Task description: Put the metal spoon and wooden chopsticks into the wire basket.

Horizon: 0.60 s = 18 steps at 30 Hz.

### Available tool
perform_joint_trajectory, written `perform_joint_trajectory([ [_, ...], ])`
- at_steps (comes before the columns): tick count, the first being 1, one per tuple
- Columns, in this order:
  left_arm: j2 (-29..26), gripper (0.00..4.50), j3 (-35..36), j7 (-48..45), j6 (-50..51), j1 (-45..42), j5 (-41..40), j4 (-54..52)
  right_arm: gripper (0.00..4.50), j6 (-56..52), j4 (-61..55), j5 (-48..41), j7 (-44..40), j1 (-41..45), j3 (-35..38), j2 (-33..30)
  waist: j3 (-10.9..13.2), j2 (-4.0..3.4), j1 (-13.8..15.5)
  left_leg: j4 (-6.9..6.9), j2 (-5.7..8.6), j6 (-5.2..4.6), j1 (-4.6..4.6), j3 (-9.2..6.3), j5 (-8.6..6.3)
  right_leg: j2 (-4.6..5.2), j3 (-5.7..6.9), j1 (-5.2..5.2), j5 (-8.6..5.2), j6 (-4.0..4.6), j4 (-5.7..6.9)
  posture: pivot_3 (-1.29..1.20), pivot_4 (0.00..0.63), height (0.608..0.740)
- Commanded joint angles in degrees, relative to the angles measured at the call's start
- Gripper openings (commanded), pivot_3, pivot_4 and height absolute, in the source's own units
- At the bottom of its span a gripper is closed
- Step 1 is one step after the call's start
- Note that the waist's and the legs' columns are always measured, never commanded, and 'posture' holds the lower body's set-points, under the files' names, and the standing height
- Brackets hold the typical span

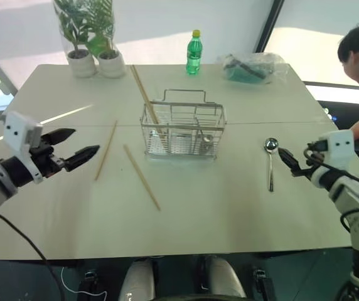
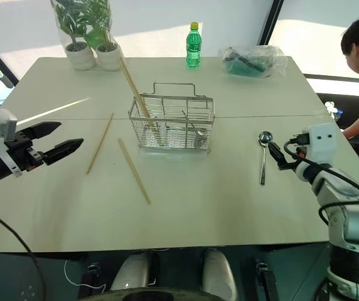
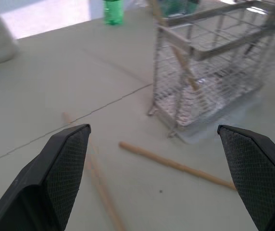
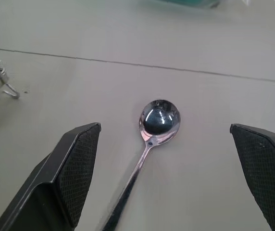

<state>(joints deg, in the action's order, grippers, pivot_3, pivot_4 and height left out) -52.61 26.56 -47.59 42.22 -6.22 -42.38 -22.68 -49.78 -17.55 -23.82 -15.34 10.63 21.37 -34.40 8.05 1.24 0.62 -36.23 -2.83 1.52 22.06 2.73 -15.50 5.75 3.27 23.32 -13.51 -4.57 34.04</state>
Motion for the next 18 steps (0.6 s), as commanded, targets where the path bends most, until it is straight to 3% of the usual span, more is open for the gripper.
perform_joint_trajectory([
  [1, -3.5, 4.50, -2.6, -5.7, -0.9, -3.2, -1.7, -2.3, 4.45, -7.2, 0.2, 0.0, 4.1, 4.5, 0.1, 0.9, 0.0, -0.01, 0.1, 0.00, 0.00, 0.00, 0.06, -0.01, 0.00, -0.01, 0.00, 0.03, 0.00, 0.00, 0.00, 0.00, 0.150, 0.717],
  [7, -6.2, 4.50, -9.2, -12.3, -2.0, -13.0, -2.0, -0.5, 4.45, -10.3, 11.8, 4.6, 5.5, 9.8, -4.6, -0.2, 0.0, 0.04, 0.0, -0.12, 0.03, -0.01, 0.16, -0.04, 0.01, -0.07, 0.00, -0.02, 0.00, 0.00, -0.04, 0.00, 0.150, 0.717],
  [18, -6.5, 4.50, -13.4, -16.4, -3.9, -16.0, 0.0, 0.9, 4.45, -11.0, 21.1, 7.3, 4.2, 17.4, -9.4, 1.1, 0.0, 0.01, -1.5, -0.06, -0.02, -0.03, 0.08, -0.09, 0.02, -0.19, -0.06, 0.02, 0.01, -0.04, 0.06, 0.00, 0.150, 0.717],
])
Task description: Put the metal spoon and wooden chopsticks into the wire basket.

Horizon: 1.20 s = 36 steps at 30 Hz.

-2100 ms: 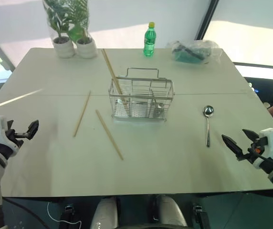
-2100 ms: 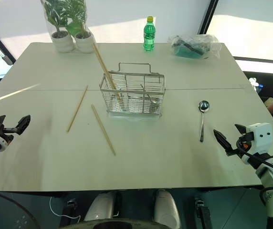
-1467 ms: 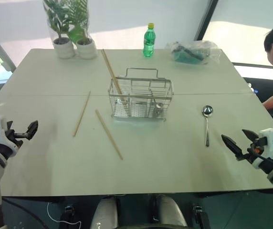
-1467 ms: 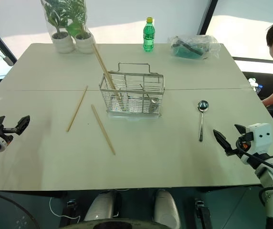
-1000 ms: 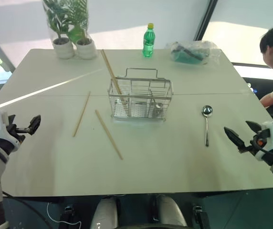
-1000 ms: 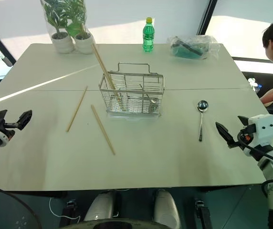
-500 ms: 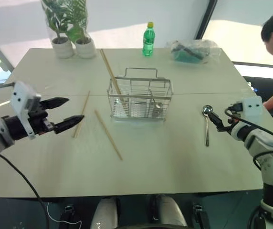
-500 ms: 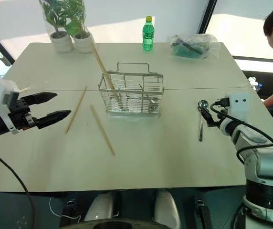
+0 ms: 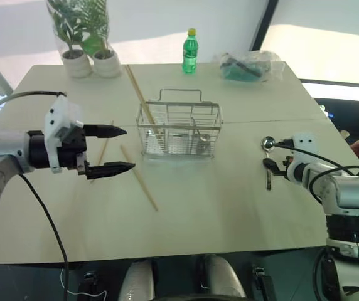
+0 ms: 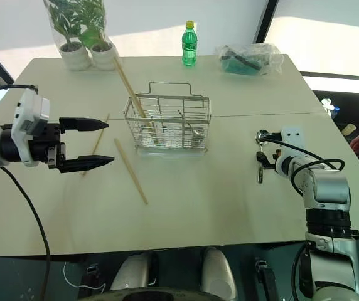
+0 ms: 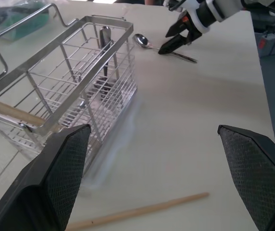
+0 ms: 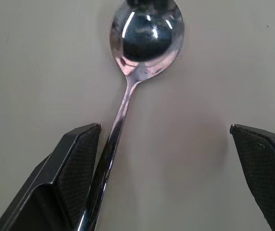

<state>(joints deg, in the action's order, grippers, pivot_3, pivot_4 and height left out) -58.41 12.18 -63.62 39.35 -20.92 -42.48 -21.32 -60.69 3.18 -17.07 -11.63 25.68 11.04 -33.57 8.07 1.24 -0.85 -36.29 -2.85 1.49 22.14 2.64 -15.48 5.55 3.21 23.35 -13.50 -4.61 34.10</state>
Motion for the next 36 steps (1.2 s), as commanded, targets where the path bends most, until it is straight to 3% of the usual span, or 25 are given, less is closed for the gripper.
perform_joint_trajectory([
  [1, -0.8, 4.50, 1.1, -0.4, -0.9, -1.4, 0.1, -0.5, 4.45, -1.0, 0.8, 0.4, 1.0, 3.2, 1.6, 0.8, 0.0, 0.00, 0.0, -0.01, 0.00, 0.00, 0.00, 0.00, 0.00, 0.00, 0.00, 0.00, 0.00, 0.00, 0.00, 0.00, 0.150, 0.717],
  [11, -0.4, 4.50, 0.4, -0.4, -0.8, -3.0, 0.4, 0.5, 4.45, -11.1, 8.1, 0.8, 7.8, 12.7, 6.0, 6.8, 0.0, 0.00, 0.1, -0.01, 0.01, 0.00, 0.01, 0.00, 0.00, 0.00, -0.01, -0.01, 0.01, -0.02, 0.02, 0.00, 0.150, 0.717],
  [14, -0.3, 4.50, 0.2, -0.4, -0.8, -3.5, 0.4, 0.7, 3.66, -14.5, 10.3, 1.8, 10.6, 14.4, 8.3, 8.1, 0.0, 0.03, 0.2, 0.01, 0.01, 0.00, 0.02, 0.00, 0.00, 0.00, 0.00, -0.01, 0.01, -0.02, 0.02, 0.00, 0.150, 0.717],
  [21, 0.0, 4.50, 0.7, 0.1, -0.3, -3.7, -0.2, 0.7, 0.05, -16.0, 11.0, 3.4, 11.8, 14.1, 9.0, 8.5, -0.1, 0.12, 0.1, 0.01, 0.01, 0.00, 0.01, -0.01, 0.00, 0.00, 0.00, -0.03, 0.01, -0.03, 0.02, 0.00, 0.150, 0.717],
  [28, 0.0, 4.50, 0.6, 0.2, -0.3, -5.0, 0.0, 1.5, 0.01, -15.7, 7.1, 3.4, 9.0, 12.0, 5.7, 8.5, -0.1, 0.16, 0.1, 0.01, 0.01, 0.00, -0.02, -0.05, 0.00, -0.01, 0.00, -0.07, 0.01, -0.02, 0.03, 0.00, 0.150, 0.717],
  [36, 0.5, 4.50, 0.4, 0.6, -0.7, -6.6, 0.6, 3.2, 0.01, -3.2, 2.1, 6.5, 6.2, 8.9, 2.6, 4.4, -0.1, 0.12, 0.1, 0.00, 0.01, 0.00, -0.03, -0.03, 0.00, -0.01, -0.01, -0.07, 0.00, -0.04, 0.02, 0.00, 0.150, 0.717],
])
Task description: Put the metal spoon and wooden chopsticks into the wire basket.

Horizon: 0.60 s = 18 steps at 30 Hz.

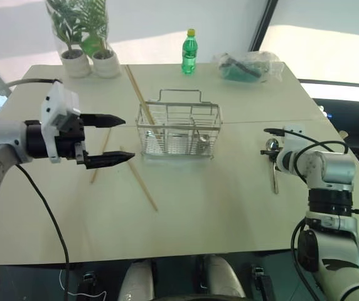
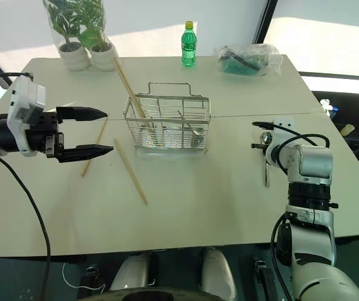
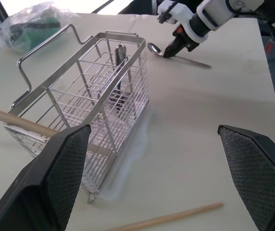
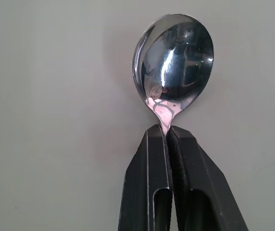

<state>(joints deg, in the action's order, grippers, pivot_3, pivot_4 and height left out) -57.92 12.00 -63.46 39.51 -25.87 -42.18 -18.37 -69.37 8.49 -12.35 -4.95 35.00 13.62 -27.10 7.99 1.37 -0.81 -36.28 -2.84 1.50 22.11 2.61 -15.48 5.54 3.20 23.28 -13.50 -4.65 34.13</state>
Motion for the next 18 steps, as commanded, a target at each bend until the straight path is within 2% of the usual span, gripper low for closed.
perform_joint_trajectory([
  [1, 0.3, 4.50, 0.6, 0.8, -0.8, -2.0, 0.3, 0.4, 0.01, 8.1, -4.3, 2.4, -0.9, -1.0, -0.4, -2.9, 0.0, -0.03, 0.1, -0.02, 0.00, 0.00, 0.00, 0.00, 0.00, 0.00, 0.00, 0.00, 0.00, 0.00, 0.00, 0.00, 0.150, 0.717],
  [4, 0.7, 4.50, 0.8, 1.2, -0.8, -2.8, 0.5, 1.3, 0.01, 15.9, -9.2, 1.7, -2.0, -1.6, 1.3, -3.0, 0.1, -0.11, 0.1, -0.05, 0.03, 0.00, 0.04, 0.00, 0.00, 0.00, -0.04, 0.00, 0.00, 0.00, 0.00, 0.00, 0.150, 0.717],
  [7, 1.3, 4.50, 0.8, 1.8, -0.9, -3.7, 0.7, 2.2, 0.01, 20.2, -17.3, -4.9, -4.5, 1.6, 6.4, 0.6, 0.1, -0.16, -0.2, -0.01, 0.02, 0.01, 0.04, 0.00, 0.00, -0.01, -0.05, 0.05, 0.04, -0.08, 0.01, 0.00, 0.150, 0.717],
  [10, 1.9, 4.50, 0.6, 2.4, -1.1, -5.2, 1.0, 3.2, 0.01, 19.2, -21.5, -13.4, -4.6, 9.2, 10.3, 5.6, 0.1, -0.18, -0.5, 0.05, -0.09, 0.01, 0.00, 0.00, 0.00, -0.14, -0.05, 0.12, 0.13, -0.25, 0.09, 0.00, 0.150, 0.717],
  [16, 2.7, 4.50, -0.2, 2.6, -1.0, -7.4, 1.5, 4.3, 0.01, 19.2, -20.6, -22.7, -1.8, 21.0, 11.5, 13.9, 0.1, -0.15, 0.1, 0.10, -0.26, 0.01, -0.04, -0.16, 0.01, -0.37, -0.02, 0.09, 0.12, -0.21, 0.16, 0.00, 0.150, 0.717],
  [18, 3.0, 4.50, -0.4, 2.7, -0.9, -7.8, 1.7, 4.3, 0.01, 19.3, -19.6, -23.8, -1.4, 21.5, 10.7, 15.8, 0.1, -0.11, 0.1, 0.07, -0.25, 0.01, -0.01, -0.15, 0.01, -0.35, -0.03, 0.07, 0.13, -0.20, 0.14, 0.00, 0.150, 0.717],
])
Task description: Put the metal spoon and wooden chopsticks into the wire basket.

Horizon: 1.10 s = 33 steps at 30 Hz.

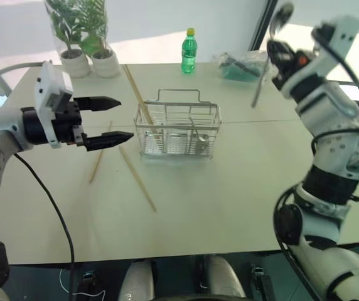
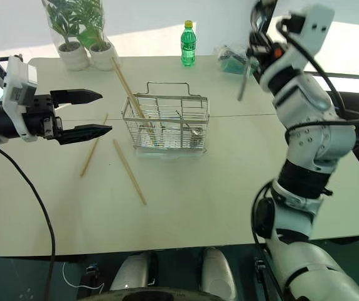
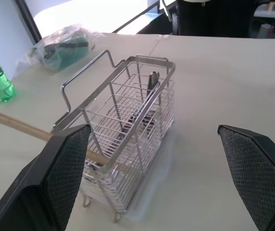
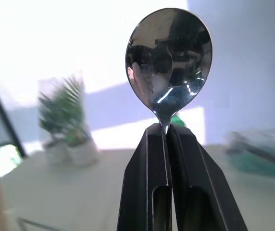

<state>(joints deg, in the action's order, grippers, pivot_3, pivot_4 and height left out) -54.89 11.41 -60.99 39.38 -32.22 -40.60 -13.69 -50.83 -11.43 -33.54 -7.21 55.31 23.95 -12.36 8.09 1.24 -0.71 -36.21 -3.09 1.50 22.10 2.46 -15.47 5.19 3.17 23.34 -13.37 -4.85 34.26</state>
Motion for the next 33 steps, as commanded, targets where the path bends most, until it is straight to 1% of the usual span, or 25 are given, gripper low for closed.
perform_joint_trajectory([
  [1, 0.0, 4.50, 0.2, 0.2, -0.7, -1.7, 0.2, -0.4, 0.01, 1.8, 0.5, -1.9, 0.2, 0.3, -1.4, 1.5, 0.0, 0.05, 0.1, -0.01, 0.02, 0.00, 0.05, 0.00, 0.00, 0.01, -0.01, -0.02, 0.00, 0.00, 0.00, 0.00, 0.150, 0.717],
  [7, 0.0, 4.50, 0.3, 0.4, -0.7, -1.9, 0.3, -0.6, 0.01, 7.9, 2.6, 0.7, -2.4, -4.5, -8.6, 4.0, 0.0, 0.00, -0.1, -0.01, 0.15, 0.00, 0.20, 0.04, 0.00, 0.13, -0.04, 0.00, 0.01, 0.00, -0.03, 0.00, 0.150, 0.717],
  [11, -0.2, 4.50, 0.7, 0.7, -0.2, -2.0, -0.1, -1.2, 0.01, 15.4, 7.5, 4.3, -5.1, -6.5, -12.9, 5.8, 0.0, 0.01, -0.2, 0.00, 0.14, 0.00, 0.19, 0.01, 0.00, 0.11, -0.04, 0.07, 0.01, -0.01, 0.00, 0.00, 0.150, 0.717],
  [15, -0.4, 4.50, 1.0, 1.0, 0.1, -2.1, -0.3, -1.4, 0.01, 21.8, 11.7, 7.9, -7.7, -9.2, -16.1, 5.7, 0.0, 0.01, -0.2, -0.01, 0.12, 0.01, 0.14, -0.03, 0.01, 0.09, -0.03, 0.07, 0.01, -0.02, 0.01, 0.00, 0.150, 0.717],
  [18, -0.6, 4.50, 1.4, 1.3, 0.3, -2.0, -0.5, -1.5, 0.98, 25.5, 13.8, 10.1, -8.9, -12.1, -17.6, 5.6, 0.0, 0.03, -0.1, -0.03, 0.13, 0.02, 0.13, -0.03, 0.01, 0.09, -0.03, 0.02, 0.01, -0.01, 0.00, 0.00, 0.150, 0.717],
  [19, -0.7, 4.50, 1.5, 1.3, 0.4, -1.9, -0.6, -1.6, 1.38, 26.1, 13.7, 10.6, -8.7, -12.5, -17.8, 5.6, 0.0, 0.02, -0.2, -0.03, 0.13, 0.02, 0.14, -0.02, 0.01, 0.10, -0.04, 0.01, 0.01, -0.01, 0.00, 0.00, 0.150, 0.717],
  [21, -0.9, 4.50, 1.7, 1.4, 0.5, -1.9, -0.7, -1.7, 2.46, 26.7, 13.2, 11.0, -8.2, -12.9, -17.7, 5.6, 0.0, 0.01, -0.2, -0.04, 0.13, 0.03, 0.15, 0.00, 0.02, 0.10, -0.05, 0.02, 0.01, -0.01, 0.00, 0.00, 0.150, 0.717],
  [23, -1.0, 4.50, 1.8, 1.4, 0.5, -1.9, -0.7, -1.5, 3.36, 26.8, 12.6, 11.0, -7.8, -12.9, -17.3, 5.5, 0.0, 0.01, -0.3, -0.04, 0.13, 0.04, 0.14, -0.01, 0.02, 0.10, -0.05, 0.02, 0.01, -0.02, 0.00, 0.00, 0.150, 0.717],
  [28, -0.8, 4.50, 1.4, 1.4, 0.0, -2.5, -0.2, 0.0, 3.36, 25.2, 10.9, 9.5, -7.8, -11.9, -15.4, 3.3, 0.0, 0.00, -0.3, -0.02, 0.11, 0.05, 0.09, -0.04, 0.03, 0.07, -0.04, 0.02, 0.01, -0.02, 0.02, 0.00, 0.150, 0.717],
  [31, -0.5, 4.50, 1.2, 1.7, -0.2, -2.6, 0.2, 0.6, 3.36, 23.1, 9.7, 7.4, -8.7, -10.2, -13.5, 0.7, 0.0, -0.01, -0.1, -0.04, 0.12, 0.06, 0.09, -0.04, 0.03, 0.08, -0.04, 0.00, 0.01, -0.01, 0.01, 0.00, 0.150, 0.717],
  [33, -0.4, 4.50, 1.5, 2.1, -0.2, -2.5, 0.4, 1.0, 3.36, 20.8, 8.4, 5.2, -10.9, -8.0, -12.2, -2.4, 0.0, -0.01, -0.1, -0.04, 0.12, 0.06, 0.10, -0.02, 0.04, 0.08, -0.05, 0.00, 0.01, -0.01, 0.00, 0.00, 0.150, 0.717],
])
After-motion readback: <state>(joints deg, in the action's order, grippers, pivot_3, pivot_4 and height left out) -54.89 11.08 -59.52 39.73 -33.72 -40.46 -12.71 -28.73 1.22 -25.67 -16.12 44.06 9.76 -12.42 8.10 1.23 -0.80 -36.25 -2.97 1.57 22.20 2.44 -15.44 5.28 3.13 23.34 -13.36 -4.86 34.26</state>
